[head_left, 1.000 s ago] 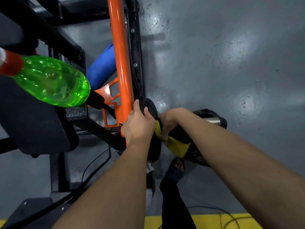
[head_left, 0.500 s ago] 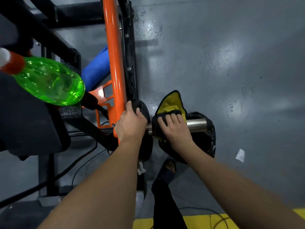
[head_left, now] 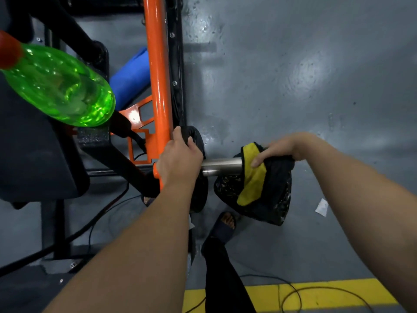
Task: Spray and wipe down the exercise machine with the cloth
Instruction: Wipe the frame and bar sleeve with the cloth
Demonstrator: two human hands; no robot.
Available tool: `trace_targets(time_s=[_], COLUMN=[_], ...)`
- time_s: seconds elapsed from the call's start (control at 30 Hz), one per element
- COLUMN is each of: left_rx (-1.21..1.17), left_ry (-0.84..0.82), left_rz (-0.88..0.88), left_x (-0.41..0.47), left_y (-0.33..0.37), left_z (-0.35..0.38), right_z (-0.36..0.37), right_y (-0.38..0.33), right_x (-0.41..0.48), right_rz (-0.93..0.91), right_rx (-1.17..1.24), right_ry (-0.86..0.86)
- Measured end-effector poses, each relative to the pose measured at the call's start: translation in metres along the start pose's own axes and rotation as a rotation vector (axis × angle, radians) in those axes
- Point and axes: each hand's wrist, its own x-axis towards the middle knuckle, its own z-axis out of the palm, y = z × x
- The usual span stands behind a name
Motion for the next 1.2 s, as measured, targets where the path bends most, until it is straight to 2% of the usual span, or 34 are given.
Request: trace_targets(time_s=[0.07,0.13,0.2,0.33,0.4,0.6,0.7,0.8,0.9,0.97,1.07,1.13,1.2], left_rx=[0.0,-0.002,0.005,-0.016,-0.031,-0.025,-0.02,-0.022,-0.012,-0.006,-0.009,-0.011,-0.006], left_ry=[0.003,-0.005,-0.014,-0.02,-0.014,-0.002,0.014,0.023,0.016,0.012,0.014,0.009,0.006], left_rz=[0.004,0.002,-0.005,-0.008,-0.005,-0.004,0.01,0.008,-0.007,-0.014,-0.016,-0.02,-0.023], left_x=[-0.001,-0.002,-0.003,-0.003,-0.002,-0.002,-0.002,-0.001,-0.001,-0.001,-0.001,0.0,0.0], left_y=[0.002,0.004,0.005,0.006,0.005,0.005,0.005,0.004,0.006,0.008,0.008,0.008,0.009], left_z=[0.0,-0.003,-0.006,-0.005,-0.004,-0.002,0.0,0.001,0.0,-0.001,-0.001,-0.001,-0.002], right_z=[0.003,0.011,0.026,0.059,0.076,0.116,0.129,0.14,0.141,0.138,0.134,0.135,0.14], right_y=[0.016,0.025,0.026,0.031,0.03,0.026,0.029,0.033,0.042,0.047,0.053,0.055,0.057], right_x=[0.0,0.0,-0.004,-0.005,-0.004,0.006,0.008,0.008,0.009,0.005,-0.008,-0.024,-0.038], right_rz=[0.023,-0.025,-0.121,-0.322,-0.379,-0.357,-0.327,-0.36,-0.389,-0.287,-0.118,-0.142,-0.212], right_rx=[0.285,0.455,0.644,1.245,1.475,1.764,1.887,1.906,1.853,1.722,1.319,1.054,0.825], right_ry=[0.082,0.198,0.346,0.701,0.817,0.947,0.877,0.68,0.635,0.785,1.197,1.363,1.437])
